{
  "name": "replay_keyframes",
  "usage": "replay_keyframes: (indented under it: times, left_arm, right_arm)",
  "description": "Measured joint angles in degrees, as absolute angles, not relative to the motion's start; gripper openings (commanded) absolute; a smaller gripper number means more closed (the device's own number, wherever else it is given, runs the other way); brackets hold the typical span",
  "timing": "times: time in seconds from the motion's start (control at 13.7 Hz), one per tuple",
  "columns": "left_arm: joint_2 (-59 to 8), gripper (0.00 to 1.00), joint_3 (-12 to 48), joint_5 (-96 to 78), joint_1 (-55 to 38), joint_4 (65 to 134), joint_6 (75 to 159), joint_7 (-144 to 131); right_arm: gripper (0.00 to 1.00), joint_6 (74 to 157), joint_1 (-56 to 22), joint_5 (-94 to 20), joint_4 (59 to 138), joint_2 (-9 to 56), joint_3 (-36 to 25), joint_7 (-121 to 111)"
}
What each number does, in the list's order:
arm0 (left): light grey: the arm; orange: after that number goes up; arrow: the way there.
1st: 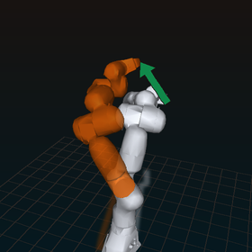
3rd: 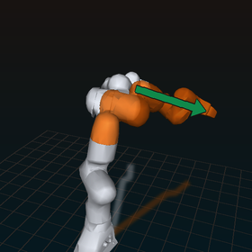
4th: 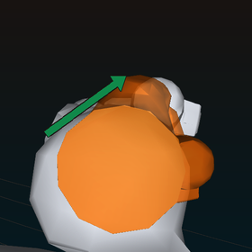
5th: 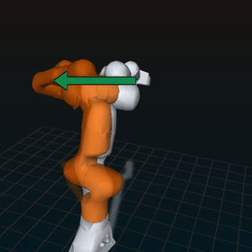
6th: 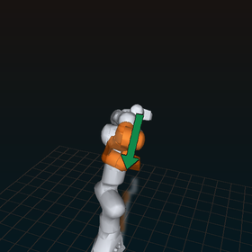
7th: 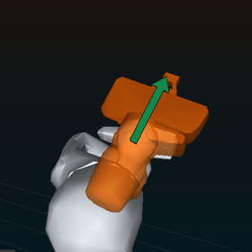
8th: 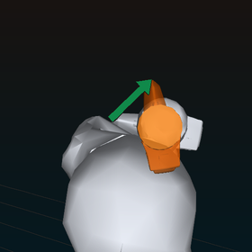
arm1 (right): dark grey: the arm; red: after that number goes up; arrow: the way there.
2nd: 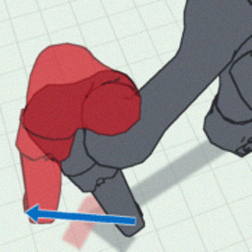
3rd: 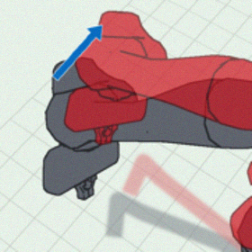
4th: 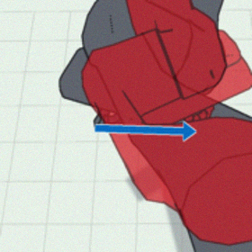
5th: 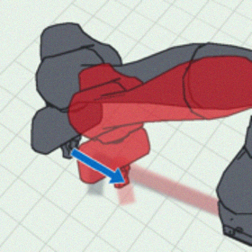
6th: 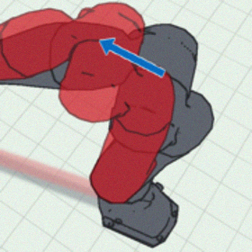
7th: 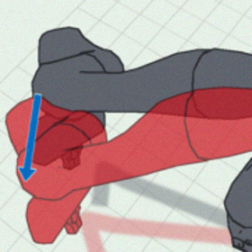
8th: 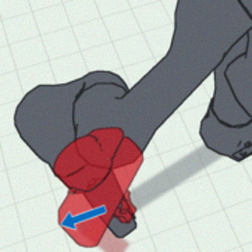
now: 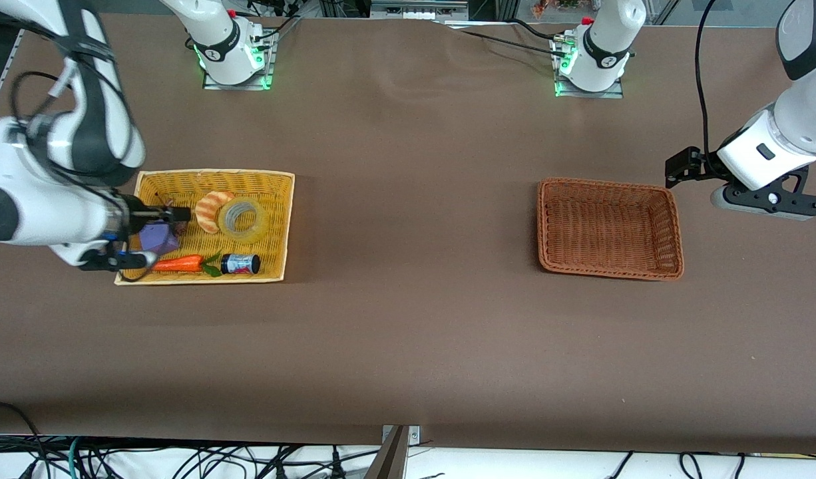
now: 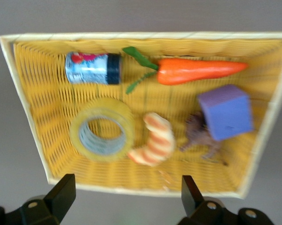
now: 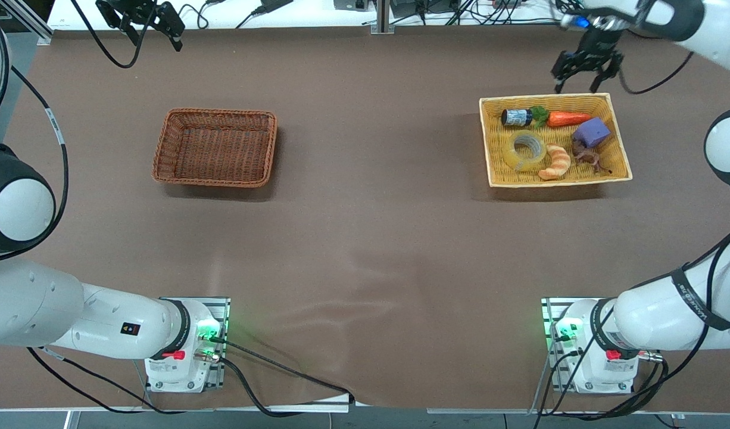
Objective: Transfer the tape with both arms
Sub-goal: 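Move the right gripper over the tape roll in the yellow tray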
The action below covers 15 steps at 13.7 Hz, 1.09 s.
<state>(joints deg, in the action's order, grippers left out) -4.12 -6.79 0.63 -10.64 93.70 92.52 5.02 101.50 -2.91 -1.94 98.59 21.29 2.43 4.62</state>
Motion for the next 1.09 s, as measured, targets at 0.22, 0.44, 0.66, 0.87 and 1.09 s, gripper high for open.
replay_keyframes:
  times: [0.22, 0.44, 0.66, 0.87, 1.09]
  left_arm:
    - [-4.1, 1.00, -6.8, 0.6, -10.6, 93.8, 92.5, 5.0]
    - [-4.1, 1.00, -6.8, 0.6, -10.6, 93.8, 92.6, 5.0]
    - [-4.1, 1.00, -6.8, 0.6, -10.6, 93.8, 92.6, 5.0]
    - [-4.1, 1.00, -6.8, 0.6, -10.6, 93.8, 92.6, 5.0]
    - [-4.1, 1.00, -6.8, 0.6, -10.6, 93.8, 92.6, 5.0]
  right_arm:
    - [1.00, 115.8, -3.6, -1.9, 109.5, 21.2, 7.0, 11.8]
    - [1.00, 130.0, -3.8, -1.9, 120.3, 21.0, 8.8, 14.1]
    - [1.00, 135.5, -3.7, -1.9, 125.3, 20.7, 8.8, 14.2]
    - [1.00, 135.8, -3.7, -1.9, 125.7, 19.8, 9.5, 16.4]
    - [1.00, 135.8, -3.8, -1.9, 126.0, 19.8, 10.4, 18.3]
